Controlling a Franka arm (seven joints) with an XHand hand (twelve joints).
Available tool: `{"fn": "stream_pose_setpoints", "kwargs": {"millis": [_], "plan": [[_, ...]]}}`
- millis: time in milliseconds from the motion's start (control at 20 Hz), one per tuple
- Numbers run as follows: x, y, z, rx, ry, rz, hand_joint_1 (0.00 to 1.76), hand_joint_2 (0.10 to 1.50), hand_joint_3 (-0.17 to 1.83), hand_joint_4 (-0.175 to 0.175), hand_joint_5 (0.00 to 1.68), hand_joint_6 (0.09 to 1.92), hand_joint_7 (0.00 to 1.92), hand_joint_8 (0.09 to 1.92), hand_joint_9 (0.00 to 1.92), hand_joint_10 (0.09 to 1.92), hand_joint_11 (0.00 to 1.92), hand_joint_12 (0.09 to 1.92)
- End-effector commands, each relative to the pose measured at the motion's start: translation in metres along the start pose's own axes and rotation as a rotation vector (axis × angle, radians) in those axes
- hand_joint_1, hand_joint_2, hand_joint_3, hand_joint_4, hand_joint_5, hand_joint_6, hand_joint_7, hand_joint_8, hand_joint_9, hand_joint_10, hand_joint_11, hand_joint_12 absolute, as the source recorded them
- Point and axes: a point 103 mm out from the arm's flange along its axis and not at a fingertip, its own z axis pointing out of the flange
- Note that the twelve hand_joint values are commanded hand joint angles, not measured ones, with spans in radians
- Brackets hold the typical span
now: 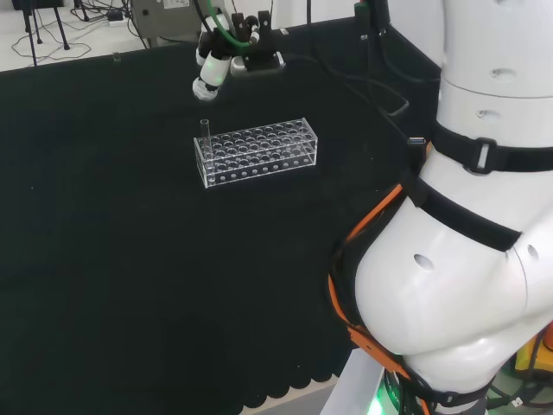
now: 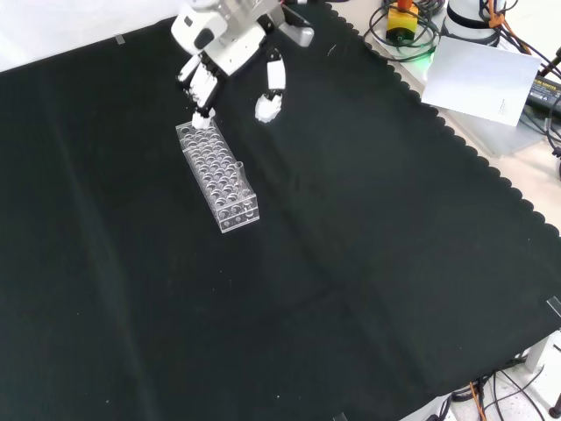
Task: Pick up the test tube.
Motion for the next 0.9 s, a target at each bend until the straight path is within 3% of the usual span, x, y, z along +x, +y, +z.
{"fn": "stream_pose_setpoints", "kwargs": {"millis": [50, 250, 550, 900], "plan": [[-0.002, 0.017, 0.018, 0.057, -0.019, -0.005, 0.92, 0.63, 0.64, -0.154, 0.39, 0.26, 0.45, 0.96, 0.43, 0.94, 0.10, 1.51], [-0.004, 0.024, 0.029, 0.091, -0.029, -0.007, 0.92, 0.63, 0.65, -0.163, 0.40, 0.32, 0.48, 0.95, 0.45, 0.93, 0.10, 1.51], [-0.003, 0.031, 0.042, 0.126, -0.036, -0.016, 0.93, 0.63, 0.65, -0.175, 0.37, 0.56, 0.55, 0.94, 0.48, 0.92, 0.11, 1.51], [0.001, 0.040, 0.055, 0.151, -0.049, -0.032, 0.94, 0.63, 0.66, -0.175, 0.39, 0.66, 0.58, 0.94, 0.50, 0.92, 0.12, 1.50]]}}
